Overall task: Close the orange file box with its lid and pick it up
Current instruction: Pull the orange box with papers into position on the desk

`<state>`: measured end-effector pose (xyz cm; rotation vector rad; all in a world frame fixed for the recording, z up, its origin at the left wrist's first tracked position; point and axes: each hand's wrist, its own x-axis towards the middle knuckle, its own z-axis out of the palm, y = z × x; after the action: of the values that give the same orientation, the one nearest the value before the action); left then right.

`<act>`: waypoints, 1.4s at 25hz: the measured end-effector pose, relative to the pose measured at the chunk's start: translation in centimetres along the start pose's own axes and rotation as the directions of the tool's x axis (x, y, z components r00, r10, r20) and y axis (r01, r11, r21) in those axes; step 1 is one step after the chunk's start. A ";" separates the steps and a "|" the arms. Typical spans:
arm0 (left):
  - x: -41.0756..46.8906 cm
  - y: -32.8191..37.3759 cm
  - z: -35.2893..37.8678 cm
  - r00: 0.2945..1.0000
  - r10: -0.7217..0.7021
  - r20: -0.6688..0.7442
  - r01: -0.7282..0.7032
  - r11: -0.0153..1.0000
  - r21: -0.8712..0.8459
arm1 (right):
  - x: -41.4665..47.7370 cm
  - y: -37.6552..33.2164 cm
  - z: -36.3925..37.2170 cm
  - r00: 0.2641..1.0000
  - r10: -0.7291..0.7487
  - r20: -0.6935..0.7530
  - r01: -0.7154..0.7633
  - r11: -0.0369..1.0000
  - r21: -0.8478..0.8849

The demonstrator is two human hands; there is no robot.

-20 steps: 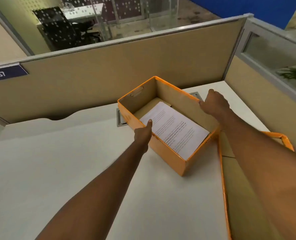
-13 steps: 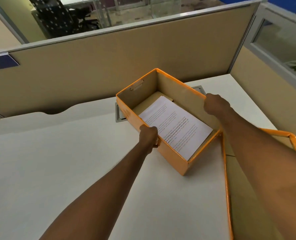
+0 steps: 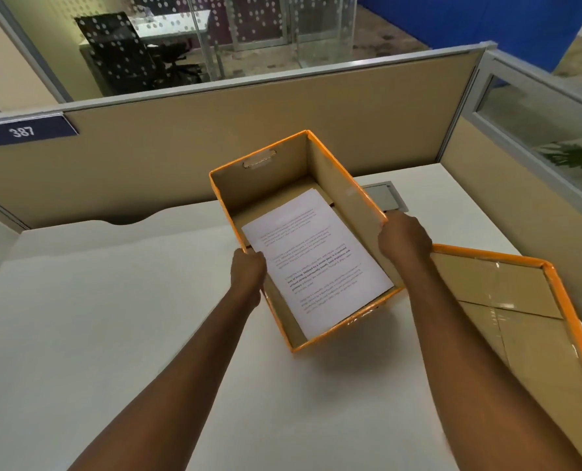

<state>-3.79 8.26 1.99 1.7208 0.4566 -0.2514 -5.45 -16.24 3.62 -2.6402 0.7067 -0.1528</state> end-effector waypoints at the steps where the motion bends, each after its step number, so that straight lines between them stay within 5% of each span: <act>1: -0.7 -0.3 -1.7 1.000 0.017 -0.020 -0.017 1.000 -0.003 | -2.5 -0.6 0.1 1.000 -0.006 0.007 0.005 1.000 0.018; 13: -8.1 -9.3 -17.9 0.995 0.014 -0.104 0.022 0.941 0.338 | -25.2 -3.2 5.7 0.988 -0.066 0.143 0.060 0.997 0.044; 27: -7.3 -13.0 -19.8 0.999 -0.011 0.051 -0.009 0.924 0.382 | -28.9 -3.7 9.9 0.998 0.062 0.011 -0.062 0.998 0.023; 35: -8.4 -13.6 -19.2 0.952 0.279 -0.129 -0.204 0.888 0.413 | -29.3 -4.0 9.8 0.996 0.086 -0.003 -0.086 0.993 0.082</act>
<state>-18.77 27.59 -2.76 2.1912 0.3330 0.0037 -26.98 5.00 -3.78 -2.5277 0.7978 -0.1618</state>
